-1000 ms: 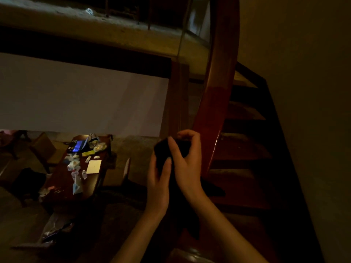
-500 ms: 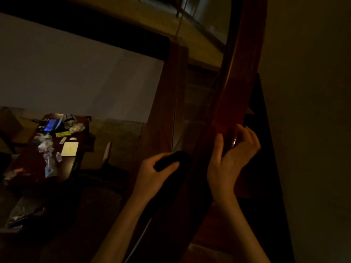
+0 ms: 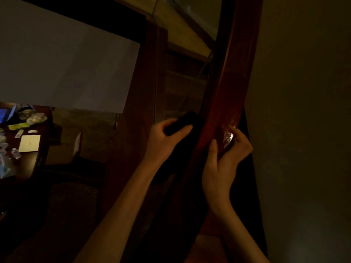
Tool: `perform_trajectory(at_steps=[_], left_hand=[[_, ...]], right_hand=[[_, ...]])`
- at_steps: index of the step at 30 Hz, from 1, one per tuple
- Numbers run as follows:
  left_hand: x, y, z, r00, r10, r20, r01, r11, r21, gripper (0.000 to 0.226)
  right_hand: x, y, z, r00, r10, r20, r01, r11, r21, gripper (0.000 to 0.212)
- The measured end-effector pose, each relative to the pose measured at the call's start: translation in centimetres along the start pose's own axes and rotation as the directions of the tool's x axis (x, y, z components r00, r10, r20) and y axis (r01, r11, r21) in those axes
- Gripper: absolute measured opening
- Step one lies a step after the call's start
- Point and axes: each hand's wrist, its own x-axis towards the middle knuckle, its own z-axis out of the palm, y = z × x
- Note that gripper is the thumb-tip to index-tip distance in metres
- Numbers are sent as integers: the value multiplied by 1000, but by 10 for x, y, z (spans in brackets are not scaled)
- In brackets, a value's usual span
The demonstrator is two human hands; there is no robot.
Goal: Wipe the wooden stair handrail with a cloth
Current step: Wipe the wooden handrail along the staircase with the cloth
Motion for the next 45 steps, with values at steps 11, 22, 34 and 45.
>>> perform_trajectory(at_steps=[11, 22, 34, 45], left_hand=[[83, 41, 41, 961, 273, -42, -260, 944, 202, 6], [38, 12, 23, 897, 442, 26, -428, 851, 303, 22], [3, 5, 27, 760, 604, 240, -647, 671, 362, 36], [73, 70, 85, 717, 655, 240, -629, 458, 628, 35]], right_hand=[[2, -5, 0, 992, -31, 122, 52, 983, -176, 53], [0, -6, 2, 992, -74, 106, 93, 979, -180, 57], [-1, -2, 0, 991, -92, 94, 104, 985, -135, 57], [0, 3, -8, 997, 64, 36, -71, 962, 263, 57]])
